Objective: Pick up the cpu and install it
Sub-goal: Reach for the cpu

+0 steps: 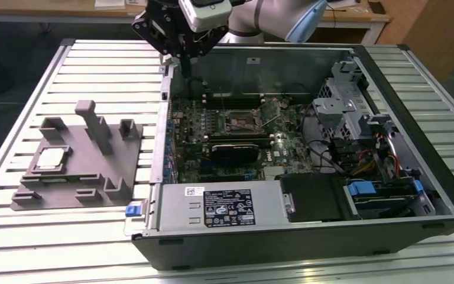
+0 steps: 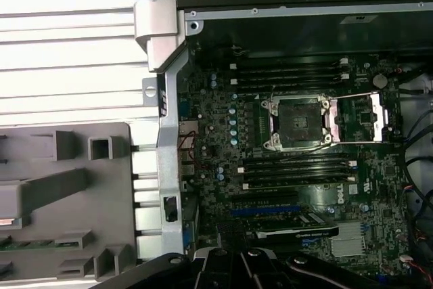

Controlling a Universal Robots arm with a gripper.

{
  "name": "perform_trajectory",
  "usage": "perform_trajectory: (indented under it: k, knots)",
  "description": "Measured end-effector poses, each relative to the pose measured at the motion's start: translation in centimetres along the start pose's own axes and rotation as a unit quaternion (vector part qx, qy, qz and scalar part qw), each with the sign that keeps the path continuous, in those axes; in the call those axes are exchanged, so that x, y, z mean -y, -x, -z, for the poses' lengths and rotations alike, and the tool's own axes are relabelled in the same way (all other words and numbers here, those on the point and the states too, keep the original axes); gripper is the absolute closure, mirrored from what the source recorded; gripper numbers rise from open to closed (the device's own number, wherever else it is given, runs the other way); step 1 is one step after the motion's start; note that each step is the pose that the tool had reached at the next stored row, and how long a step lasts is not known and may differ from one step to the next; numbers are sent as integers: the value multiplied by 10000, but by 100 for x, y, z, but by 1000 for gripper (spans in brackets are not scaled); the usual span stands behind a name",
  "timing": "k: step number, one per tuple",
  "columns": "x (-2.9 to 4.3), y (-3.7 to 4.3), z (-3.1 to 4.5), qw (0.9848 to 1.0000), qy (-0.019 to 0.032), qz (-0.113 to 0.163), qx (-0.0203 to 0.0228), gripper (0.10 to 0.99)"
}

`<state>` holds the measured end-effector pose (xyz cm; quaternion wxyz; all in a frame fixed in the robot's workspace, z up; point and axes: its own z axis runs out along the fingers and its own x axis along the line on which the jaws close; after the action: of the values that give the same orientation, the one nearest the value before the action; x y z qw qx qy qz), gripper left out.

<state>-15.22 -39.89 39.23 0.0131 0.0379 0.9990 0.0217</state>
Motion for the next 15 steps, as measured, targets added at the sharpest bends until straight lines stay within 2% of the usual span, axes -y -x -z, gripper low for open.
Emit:
perform_trajectory:
  k: [15]
  knots:
    - [5, -63, -5, 10000, 0, 0, 0, 980]
